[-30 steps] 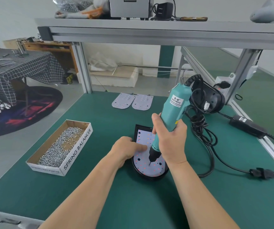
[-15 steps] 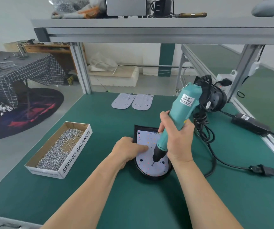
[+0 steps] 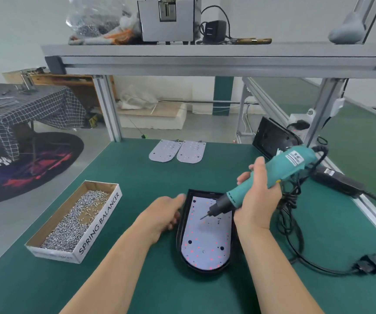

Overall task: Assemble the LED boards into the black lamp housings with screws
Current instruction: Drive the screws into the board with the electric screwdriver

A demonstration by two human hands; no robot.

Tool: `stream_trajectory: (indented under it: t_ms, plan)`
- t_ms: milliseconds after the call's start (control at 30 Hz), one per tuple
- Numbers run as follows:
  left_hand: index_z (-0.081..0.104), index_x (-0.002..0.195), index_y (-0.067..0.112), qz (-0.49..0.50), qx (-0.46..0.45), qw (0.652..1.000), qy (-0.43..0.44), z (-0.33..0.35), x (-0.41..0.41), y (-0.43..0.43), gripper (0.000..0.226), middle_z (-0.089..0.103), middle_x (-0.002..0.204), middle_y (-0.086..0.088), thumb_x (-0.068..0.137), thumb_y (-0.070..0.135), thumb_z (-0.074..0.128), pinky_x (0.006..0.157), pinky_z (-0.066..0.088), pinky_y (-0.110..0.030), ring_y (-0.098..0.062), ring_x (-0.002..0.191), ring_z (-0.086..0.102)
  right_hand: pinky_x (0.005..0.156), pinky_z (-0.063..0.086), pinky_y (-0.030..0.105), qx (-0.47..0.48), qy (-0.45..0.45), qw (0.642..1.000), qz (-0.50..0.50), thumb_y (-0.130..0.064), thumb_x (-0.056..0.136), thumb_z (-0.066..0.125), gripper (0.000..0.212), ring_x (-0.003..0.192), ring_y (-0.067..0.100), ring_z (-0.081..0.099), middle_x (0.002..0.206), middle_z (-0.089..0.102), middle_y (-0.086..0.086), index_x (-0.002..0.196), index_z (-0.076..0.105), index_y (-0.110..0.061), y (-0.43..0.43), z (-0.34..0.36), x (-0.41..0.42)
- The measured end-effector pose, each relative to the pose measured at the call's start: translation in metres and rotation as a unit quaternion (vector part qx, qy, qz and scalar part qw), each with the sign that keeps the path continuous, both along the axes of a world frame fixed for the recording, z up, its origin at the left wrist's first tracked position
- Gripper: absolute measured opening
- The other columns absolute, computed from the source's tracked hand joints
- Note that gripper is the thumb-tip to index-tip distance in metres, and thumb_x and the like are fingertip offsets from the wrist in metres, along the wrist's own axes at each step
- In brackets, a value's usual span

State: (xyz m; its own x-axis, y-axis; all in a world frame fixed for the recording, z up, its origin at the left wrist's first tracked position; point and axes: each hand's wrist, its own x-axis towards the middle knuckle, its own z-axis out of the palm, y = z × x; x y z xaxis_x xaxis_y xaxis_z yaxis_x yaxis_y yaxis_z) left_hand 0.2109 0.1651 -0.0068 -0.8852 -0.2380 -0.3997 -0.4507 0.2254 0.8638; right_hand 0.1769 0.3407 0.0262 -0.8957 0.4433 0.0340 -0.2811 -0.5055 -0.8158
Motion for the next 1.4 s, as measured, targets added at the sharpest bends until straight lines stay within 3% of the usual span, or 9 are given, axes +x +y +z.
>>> stream_trajectory:
  t_ms: [67,133,333,433,567,700,867,1267,1400]
  plan:
    - [0.06,0.092,0.0,0.114,0.118,0.985,0.047,0.005,-0.001,-0.007,0.018,0.059,0.078,-0.013,0.099,-0.004,0.044,0.048,0.046,-0.023,-0.019,0.062,0.052,0.058,0.047,0.026,-0.022,-0.033,0.999,-0.014,-0.043,0.093,0.067,0.03,0.056,0.012,0.056,0.06,0.059,0.0,0.089,0.057,-0.015,0.004,-0.003,-0.006]
    - [0.059,0.103,-0.009,0.148,0.211,0.963,0.083,0.012,0.003,-0.011,0.03,0.062,0.087,-0.02,0.096,-0.02,0.033,0.052,0.056,-0.02,-0.023,0.073,0.061,0.058,0.049,0.025,-0.03,-0.048,0.998,-0.019,-0.044,0.095,0.065,0.029,0.057,0.011,0.057,0.06,0.06,-0.002,0.089,0.057,-0.016,0.005,-0.004,-0.008]
    - [0.057,0.108,-0.014,0.083,0.336,0.929,0.126,0.02,0.011,-0.009,0.021,0.074,0.093,-0.028,0.098,-0.019,0.039,0.066,0.06,-0.021,-0.028,0.085,0.077,0.054,0.049,0.018,-0.056,-0.028,0.998,0.01,-0.049,0.096,0.06,0.033,0.059,0.012,0.058,0.062,0.062,-0.003,0.09,0.055,-0.017,0.002,-0.002,-0.007]
    - [0.058,0.105,-0.01,0.059,0.33,0.936,0.11,0.022,0.013,-0.005,0.011,0.075,0.081,-0.021,0.102,-0.004,0.05,0.057,0.057,-0.017,-0.022,0.072,0.076,0.056,0.05,0.018,-0.059,-0.029,0.998,0.018,-0.056,0.095,0.058,0.037,0.064,0.012,0.06,0.067,0.065,-0.001,0.09,0.055,-0.019,0.005,-0.002,-0.006]
    - [0.062,0.08,0.005,0.035,0.249,0.964,0.088,0.02,0.015,0.003,0.018,0.069,0.063,-0.007,0.095,0.014,0.067,0.041,0.045,-0.012,-0.007,0.046,0.06,0.057,0.05,0.018,-0.065,-0.03,0.997,0.016,-0.056,0.094,0.057,0.037,0.065,0.011,0.061,0.069,0.067,-0.002,0.09,0.054,-0.02,0.008,-0.002,-0.005]
    - [0.072,0.079,-0.001,0.045,0.27,0.958,0.088,0.018,0.015,0.009,0.013,0.07,0.069,-0.012,0.09,0.006,0.071,0.049,0.052,-0.013,-0.01,0.053,0.065,0.065,0.049,0.022,-0.058,-0.03,0.998,0.014,-0.056,0.094,0.057,0.038,0.066,0.011,0.061,0.07,0.067,-0.001,0.093,0.055,-0.018,0.008,-0.001,-0.006]
    - [0.076,0.088,-0.006,-0.004,0.313,0.947,0.075,0.019,0.019,0.008,0.023,0.073,0.086,-0.026,0.095,-0.012,0.055,0.064,0.058,-0.017,-0.025,0.078,0.076,0.073,0.048,0.027,-0.05,-0.027,0.998,-0.005,-0.053,0.095,0.058,0.036,0.068,0.013,0.061,0.07,0.067,0.001,0.091,0.054,-0.018,0.009,-0.002,-0.008]
    - [0.072,0.086,-0.01,0.03,0.35,0.933,0.074,0.015,0.02,0.02,0.02,0.072,0.083,-0.027,0.092,-0.017,0.054,0.062,0.059,-0.019,-0.027,0.075,0.076,0.069,0.048,0.027,-0.031,-0.025,0.999,-0.014,-0.049,0.096,0.061,0.034,0.065,0.014,0.06,0.064,0.066,-0.001,0.093,0.055,-0.016,0.006,-0.004,-0.009]
    - [0.071,0.091,-0.01,0.03,0.324,0.94,0.1,0.013,0.021,0.022,0.017,0.073,0.085,-0.026,0.091,-0.017,0.056,0.065,0.059,-0.019,-0.028,0.077,0.076,0.067,0.048,0.026,-0.024,-0.025,0.999,-0.015,-0.048,0.096,0.06,0.032,0.064,0.013,0.06,0.063,0.066,-0.002,0.091,0.055,-0.016,0.005,-0.005,-0.009]
